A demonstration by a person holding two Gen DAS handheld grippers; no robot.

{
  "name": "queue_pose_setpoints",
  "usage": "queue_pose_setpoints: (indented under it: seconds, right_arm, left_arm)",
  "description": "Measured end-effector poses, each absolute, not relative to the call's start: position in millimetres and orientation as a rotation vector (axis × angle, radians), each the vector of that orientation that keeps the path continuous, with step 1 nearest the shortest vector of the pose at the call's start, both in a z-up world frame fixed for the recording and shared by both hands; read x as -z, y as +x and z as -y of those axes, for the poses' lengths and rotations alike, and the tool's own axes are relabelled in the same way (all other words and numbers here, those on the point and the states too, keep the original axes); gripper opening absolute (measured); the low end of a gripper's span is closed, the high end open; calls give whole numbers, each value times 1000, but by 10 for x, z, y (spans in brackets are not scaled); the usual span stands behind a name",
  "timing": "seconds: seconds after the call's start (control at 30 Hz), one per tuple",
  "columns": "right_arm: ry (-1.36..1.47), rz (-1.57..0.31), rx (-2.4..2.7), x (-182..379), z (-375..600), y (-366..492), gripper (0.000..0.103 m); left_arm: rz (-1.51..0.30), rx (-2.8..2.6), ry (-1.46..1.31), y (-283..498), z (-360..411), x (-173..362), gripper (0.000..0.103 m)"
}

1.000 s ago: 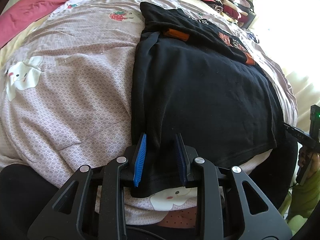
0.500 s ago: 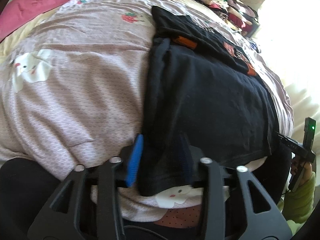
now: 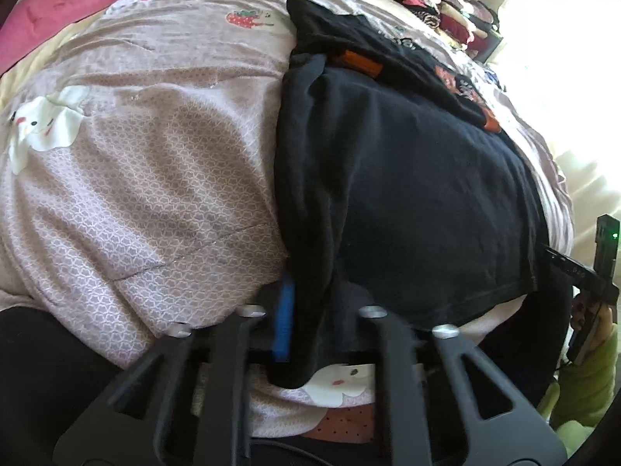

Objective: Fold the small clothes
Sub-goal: 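Lift the hem with both tools and carry it toward the collar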

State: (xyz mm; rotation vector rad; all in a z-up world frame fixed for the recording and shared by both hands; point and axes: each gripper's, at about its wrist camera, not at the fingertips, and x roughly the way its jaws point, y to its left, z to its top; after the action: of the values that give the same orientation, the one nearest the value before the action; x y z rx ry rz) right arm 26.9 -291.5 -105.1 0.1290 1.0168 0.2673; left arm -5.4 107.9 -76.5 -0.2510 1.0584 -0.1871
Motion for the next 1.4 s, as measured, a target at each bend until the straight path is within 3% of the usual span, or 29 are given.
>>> queue_pose_setpoints:
  seconds: [0.63,1.4]
  right_arm:
    - [141,-754,-330,193,3057,252,8]
    - [149,-596,-233,-421,3020,1271,8]
  left_arm:
    - [-867,254,-319,113,-1232,31,4]
    - [-705,206,-314,1159,-1285,-562,4]
